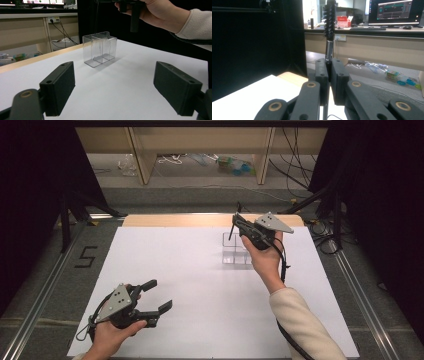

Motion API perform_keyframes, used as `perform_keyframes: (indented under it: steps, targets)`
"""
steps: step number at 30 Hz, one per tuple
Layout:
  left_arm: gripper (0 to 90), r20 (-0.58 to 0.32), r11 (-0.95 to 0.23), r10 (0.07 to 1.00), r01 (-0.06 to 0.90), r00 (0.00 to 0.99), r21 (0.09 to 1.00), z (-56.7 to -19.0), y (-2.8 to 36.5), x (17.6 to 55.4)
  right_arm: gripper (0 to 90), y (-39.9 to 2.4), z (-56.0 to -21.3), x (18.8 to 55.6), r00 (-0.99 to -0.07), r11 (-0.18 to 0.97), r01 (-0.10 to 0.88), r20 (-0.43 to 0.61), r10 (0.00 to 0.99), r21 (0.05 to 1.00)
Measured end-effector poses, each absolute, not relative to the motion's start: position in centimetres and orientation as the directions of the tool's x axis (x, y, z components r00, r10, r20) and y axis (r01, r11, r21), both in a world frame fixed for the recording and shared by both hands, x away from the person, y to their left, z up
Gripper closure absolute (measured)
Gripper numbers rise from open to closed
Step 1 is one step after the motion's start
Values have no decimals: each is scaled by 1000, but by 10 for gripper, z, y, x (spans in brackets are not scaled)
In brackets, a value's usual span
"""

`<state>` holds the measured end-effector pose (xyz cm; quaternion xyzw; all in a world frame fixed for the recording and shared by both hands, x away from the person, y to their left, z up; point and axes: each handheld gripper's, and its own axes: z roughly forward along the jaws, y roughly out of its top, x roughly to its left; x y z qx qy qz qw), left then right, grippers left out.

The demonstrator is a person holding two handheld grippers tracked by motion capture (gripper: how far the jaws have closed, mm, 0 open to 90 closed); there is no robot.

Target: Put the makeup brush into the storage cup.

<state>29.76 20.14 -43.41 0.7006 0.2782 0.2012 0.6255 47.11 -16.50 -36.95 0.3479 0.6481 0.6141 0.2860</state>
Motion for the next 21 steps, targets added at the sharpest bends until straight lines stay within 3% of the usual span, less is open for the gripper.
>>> perform_keyframes:
  steps: [21]
  targets:
    - [175, -73, -57, 642, 143, 763, 988, -434, 201, 298, 855, -162, -371, 477, -587, 4, 97, 54, 808, 995]
